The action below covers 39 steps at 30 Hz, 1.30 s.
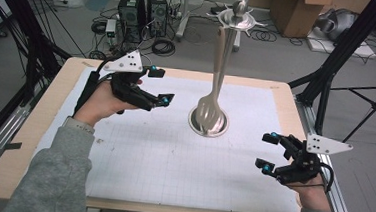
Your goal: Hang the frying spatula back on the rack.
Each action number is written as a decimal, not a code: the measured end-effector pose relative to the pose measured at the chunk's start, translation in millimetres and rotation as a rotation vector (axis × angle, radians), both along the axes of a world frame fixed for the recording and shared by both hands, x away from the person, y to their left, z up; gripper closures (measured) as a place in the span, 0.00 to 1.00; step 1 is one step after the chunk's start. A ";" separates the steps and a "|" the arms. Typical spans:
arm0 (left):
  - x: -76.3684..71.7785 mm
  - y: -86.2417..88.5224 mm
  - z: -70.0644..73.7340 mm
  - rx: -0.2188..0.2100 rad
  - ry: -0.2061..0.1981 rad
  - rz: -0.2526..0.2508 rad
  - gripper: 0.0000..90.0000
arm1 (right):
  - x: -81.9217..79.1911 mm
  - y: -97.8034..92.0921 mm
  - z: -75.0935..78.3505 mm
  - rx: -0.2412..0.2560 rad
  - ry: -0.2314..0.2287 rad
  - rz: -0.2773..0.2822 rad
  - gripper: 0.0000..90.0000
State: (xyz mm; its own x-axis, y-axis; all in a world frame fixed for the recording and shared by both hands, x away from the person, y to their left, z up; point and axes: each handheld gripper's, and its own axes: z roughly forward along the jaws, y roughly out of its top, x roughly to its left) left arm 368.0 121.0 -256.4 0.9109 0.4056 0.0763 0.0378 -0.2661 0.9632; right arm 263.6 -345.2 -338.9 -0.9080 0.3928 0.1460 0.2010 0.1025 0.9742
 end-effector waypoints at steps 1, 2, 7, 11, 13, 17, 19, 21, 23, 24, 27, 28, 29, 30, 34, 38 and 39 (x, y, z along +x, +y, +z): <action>-1.4 1.8 -0.5 -0.002 -0.001 0.004 0.18 | 0.1 0.2 0.0 -0.001 0.006 0.001 0.13; -2.6 3.4 -1.2 0.000 -0.006 0.008 0.18 | 0.9 0.7 -0.3 0.000 0.000 0.002 0.13; -9.5 12.0 -4.5 -0.003 -0.023 0.025 0.18 | 2.4 2.6 0.3 0.000 0.002 0.010 0.13; -16.3 18.9 -5.2 -0.022 -0.029 0.038 0.18 | 3.5 3.7 0.6 0.002 -0.002 0.012 0.13; -19.9 22.4 -5.3 -0.027 -0.038 0.042 0.18 | 4.1 4.0 0.8 0.004 -0.002 0.011 0.13; -27.0 29.6 -7.6 -0.028 -0.060 0.064 0.18 | 5.4 4.7 0.3 0.001 0.002 0.011 0.13; -30.3 34.1 -10.4 -0.039 -0.058 0.073 0.18 | 5.2 5.1 0.1 0.001 0.006 0.010 0.13; -33.2 39.5 -14.0 -0.047 -0.059 0.082 0.18 | 5.1 5.3 0.2 0.001 0.002 0.012 0.13; -36.6 47.0 -18.2 -0.052 -0.059 0.095 0.18 | 5.2 5.4 0.2 0.001 0.002 0.012 0.13; -37.9 49.3 -19.6 -0.057 -0.055 0.101 0.18 | 5.4 5.5 0.1 0.000 0.002 0.009 0.13; -44.1 60.9 -25.0 -0.073 -0.074 0.121 0.18 | 5.5 6.0 0.0 -0.005 0.001 0.010 0.13; -46.1 64.8 -27.1 -0.077 -0.071 0.123 0.18 | 5.4 6.5 0.0 -0.003 0.005 0.010 0.13; -48.2 69.2 -29.9 -0.084 -0.078 0.128 0.18 | 5.6 6.6 -0.2 -0.005 0.003 0.011 0.13; -49.5 71.6 -31.5 -0.089 -0.074 0.131 0.18 | 5.8 6.7 -0.4 -0.004 0.004 0.011 0.13; -53.9 84.8 -38.0 -0.090 -0.073 0.154 0.18 | 6.5 6.7 -1.4 -0.006 0.008 0.012 0.13; -59.4 95.1 -42.2 -0.098 -0.070 0.178 0.18 | 7.3 7.7 -2.0 -0.008 0.007 0.010 0.13; -61.6 97.5 -43.9 -0.095 -0.072 0.187 0.18 | 7.2 7.7 -2.1 -0.012 0.014 0.013 0.13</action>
